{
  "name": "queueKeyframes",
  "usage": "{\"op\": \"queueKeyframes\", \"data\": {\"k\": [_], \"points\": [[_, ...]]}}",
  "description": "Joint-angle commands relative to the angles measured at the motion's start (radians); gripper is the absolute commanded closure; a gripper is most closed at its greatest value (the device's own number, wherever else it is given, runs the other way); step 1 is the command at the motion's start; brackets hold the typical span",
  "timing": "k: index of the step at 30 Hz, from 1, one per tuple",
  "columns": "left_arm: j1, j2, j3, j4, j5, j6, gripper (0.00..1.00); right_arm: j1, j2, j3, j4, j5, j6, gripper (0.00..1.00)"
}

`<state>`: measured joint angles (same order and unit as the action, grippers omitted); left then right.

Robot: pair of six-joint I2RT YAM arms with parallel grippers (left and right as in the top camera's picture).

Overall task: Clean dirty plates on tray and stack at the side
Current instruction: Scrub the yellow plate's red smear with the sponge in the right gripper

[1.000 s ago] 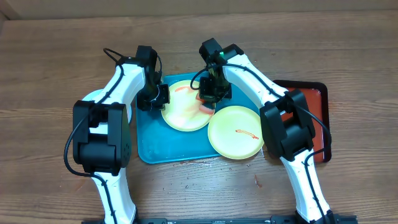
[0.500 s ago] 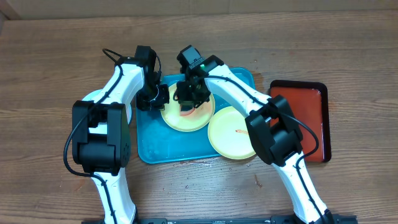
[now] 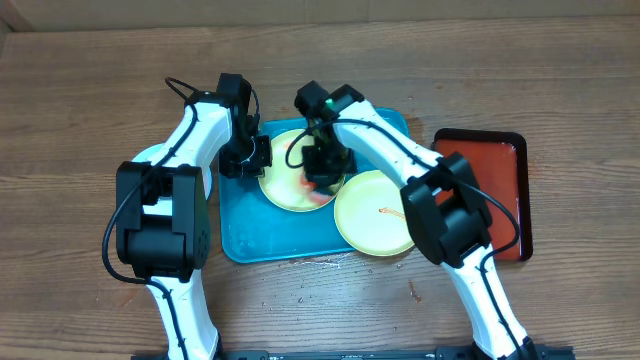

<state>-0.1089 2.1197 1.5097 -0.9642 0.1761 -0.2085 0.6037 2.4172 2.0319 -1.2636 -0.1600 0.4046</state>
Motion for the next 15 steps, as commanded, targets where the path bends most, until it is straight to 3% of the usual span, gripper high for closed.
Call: {"op": "queueKeyframes", "data": {"k": [1,8,15], "points": [[0.01,0.051,-0.039,0.003,-0.072,0.004,0.96,-0.037,0.001,-0.021,0.018,0.352,0.045,0.96],[0.011,0.051,-0.039,0.003,-0.072,0.004,0.96,0.001,0.013,-0.022,0.181,0.332,0.047,0.96],[0.01,0.051,-0.039,0.002,-0.071,0.004,0.96,0.03,0.067,-0.023,0.302,-0.105,0.042,0.96]]}}
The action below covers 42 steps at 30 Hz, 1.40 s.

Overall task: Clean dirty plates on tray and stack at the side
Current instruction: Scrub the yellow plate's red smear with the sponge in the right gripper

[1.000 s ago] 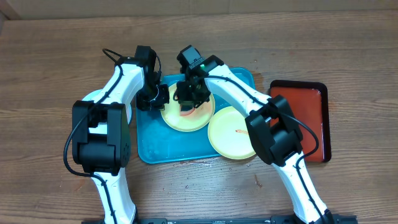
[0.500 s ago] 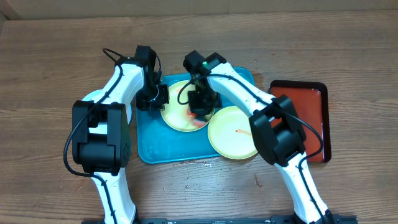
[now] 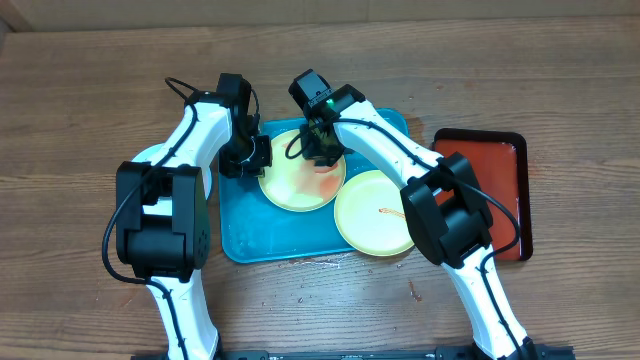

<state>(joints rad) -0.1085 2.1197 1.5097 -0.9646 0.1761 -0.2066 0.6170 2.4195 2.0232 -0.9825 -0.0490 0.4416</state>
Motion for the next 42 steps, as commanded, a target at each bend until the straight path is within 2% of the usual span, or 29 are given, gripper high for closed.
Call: {"op": "queueKeyframes", "data": {"k": [1,7,12,16,20,25,29,35,42], "points": [[0.01,0.051,-0.039,0.004,-0.072,0.002,0.96,0.018,0.073,-0.014,0.023,-0.265,0.0,0.96],[0.01,0.051,-0.039,0.004,-0.071,0.002,0.96,0.033,0.077,-0.013,-0.019,-0.502,-0.085,0.96],[0.01,0.051,-0.039,0.004,-0.071,0.002,0.96,0.014,0.077,-0.013,-0.156,-0.502,-0.165,0.96],[0.01,0.051,-0.039,0.004,-0.071,0.002,0.96,-0.021,0.076,-0.012,-0.253,-0.341,-0.163,0.96],[0.01,0.051,-0.039,0.004,-0.071,0.002,0.96,-0.056,0.059,-0.011,-0.303,-0.103,-0.078,0.96],[0.01,0.051,-0.039,0.003,-0.071,0.002,0.96,-0.074,0.022,-0.011,-0.289,0.128,0.003,0.96],[0.01,0.051,-0.039,0.004,-0.071,0.002,0.96,-0.065,0.018,-0.011,-0.224,0.199,0.005,0.96],[0.01,0.051,-0.039,0.004,-0.071,0.002,0.96,-0.025,0.029,-0.013,-0.062,0.156,0.003,0.96],[0.01,0.051,-0.039,0.002,-0.071,0.002,0.96,0.003,0.097,-0.014,0.024,-0.189,-0.018,0.96]]}}
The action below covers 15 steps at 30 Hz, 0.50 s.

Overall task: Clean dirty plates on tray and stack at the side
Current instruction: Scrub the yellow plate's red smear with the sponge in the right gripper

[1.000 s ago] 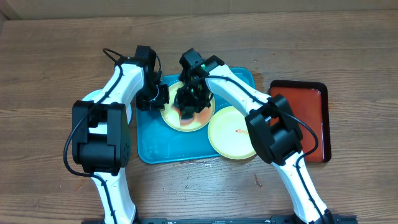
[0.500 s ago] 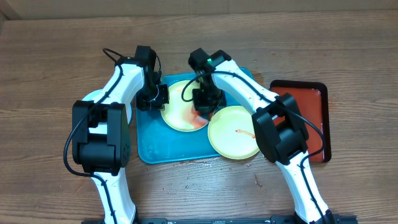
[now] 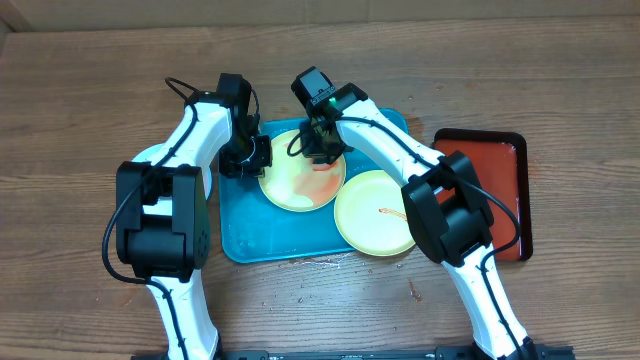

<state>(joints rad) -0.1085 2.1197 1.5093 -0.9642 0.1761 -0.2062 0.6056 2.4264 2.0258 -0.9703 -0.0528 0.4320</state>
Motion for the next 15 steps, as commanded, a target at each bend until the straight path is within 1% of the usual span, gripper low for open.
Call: {"op": "queueKeyframes", "data": {"k": [1,5,7,15], "points": [[0.01,0.051,-0.039,0.002,-0.071,0.001,0.96,0.014,0.095,-0.017,0.011,-0.255,-0.035,0.96],[0.01,0.051,-0.039,0.004,-0.071,0.001,0.96,0.016,0.099,-0.017,-0.025,-0.479,-0.115,0.96],[0.01,0.051,-0.039,0.005,-0.071,0.001,0.96,0.017,0.099,-0.017,-0.092,-0.573,-0.18,0.96],[0.01,0.051,-0.039,-0.002,-0.071,0.002,0.96,-0.012,0.08,-0.016,-0.263,-0.574,-0.281,0.96]]}}
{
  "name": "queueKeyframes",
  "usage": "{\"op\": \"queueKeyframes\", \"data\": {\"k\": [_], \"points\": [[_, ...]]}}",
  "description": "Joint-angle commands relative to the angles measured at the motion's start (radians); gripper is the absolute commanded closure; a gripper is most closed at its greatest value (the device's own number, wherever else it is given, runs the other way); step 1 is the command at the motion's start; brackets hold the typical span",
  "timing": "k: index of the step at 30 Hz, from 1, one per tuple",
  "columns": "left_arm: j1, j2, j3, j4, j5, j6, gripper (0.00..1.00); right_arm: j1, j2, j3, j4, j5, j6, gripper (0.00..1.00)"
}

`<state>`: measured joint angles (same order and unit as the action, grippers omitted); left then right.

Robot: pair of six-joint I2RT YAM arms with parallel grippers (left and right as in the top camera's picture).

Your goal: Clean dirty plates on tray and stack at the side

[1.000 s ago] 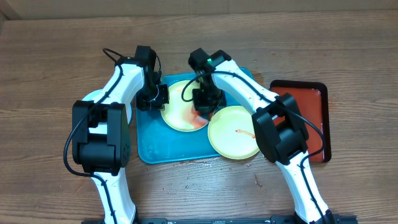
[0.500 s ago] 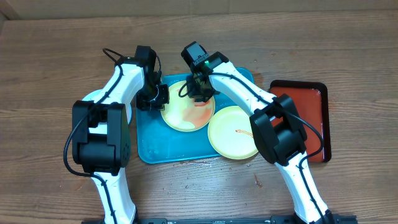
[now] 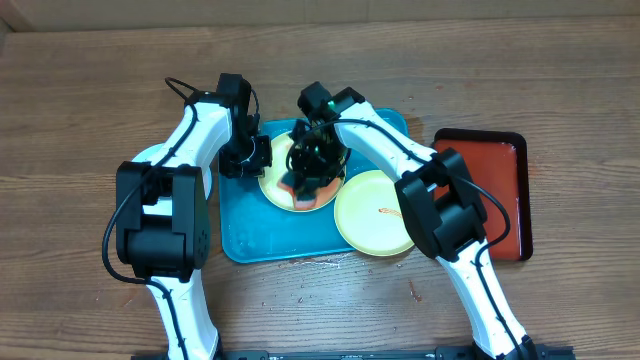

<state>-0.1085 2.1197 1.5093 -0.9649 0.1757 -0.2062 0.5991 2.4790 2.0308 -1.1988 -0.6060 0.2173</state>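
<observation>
Two yellow-green plates lie on the blue tray [image 3: 235,225]. The far plate [image 3: 280,195] has my left gripper [image 3: 252,158] at its left rim, seemingly shut on that rim. My right gripper [image 3: 308,172] is down over the middle of this plate. It is shut on an orange-pink wiping pad [image 3: 298,192] that presses on the plate's near half. The near plate [image 3: 370,215] sits at the tray's right front and carries a small orange streak [image 3: 388,211].
A dark red tray [image 3: 495,185] lies on the wooden table right of the blue tray, partly under my right arm. Both arms reach in over the blue tray from the near side.
My right gripper has moved from the far edge of the far plate to its middle and near-left part. The pad now shows on the plate. The left gripper has stayed put.
First my right gripper was on the plate's near right part with the pad under it. Then twice it stood at the plate's far edge, with an orange smear showing on the plate. Now it is back over the middle. The left gripper stayed at the rim throughout.
</observation>
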Motion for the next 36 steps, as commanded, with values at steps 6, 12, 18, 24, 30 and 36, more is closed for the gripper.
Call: {"op": "queueKeyframes", "data": {"k": [6,12,18,24,30,36], "points": [[0.01,0.05,-0.039,-0.003,-0.071,0.011,0.96,-0.079,-0.123,-0.019,-0.037,-0.021,-0.069,0.96],[0.01,0.006,-0.039,-0.007,-0.076,0.028,0.96,-0.183,-0.341,-0.019,-0.031,-0.013,-0.069,0.96],[0.01,-0.143,-0.039,-0.021,-0.149,0.027,0.96,-0.301,-0.504,-0.019,-0.054,0.034,-0.065,0.96],[0.01,-0.3,-0.039,-0.067,-0.282,0.026,0.96,-0.404,-0.58,-0.019,-0.08,0.081,-0.061,0.96],[-0.018,-0.394,-0.039,-0.138,-0.52,-0.024,0.96,-0.455,-0.583,-0.019,-0.098,0.082,-0.061,0.96],[-0.107,-0.439,-0.039,-0.198,-0.764,-0.117,0.96,-0.46,-0.583,-0.019,-0.096,0.082,-0.061,0.96]]}}
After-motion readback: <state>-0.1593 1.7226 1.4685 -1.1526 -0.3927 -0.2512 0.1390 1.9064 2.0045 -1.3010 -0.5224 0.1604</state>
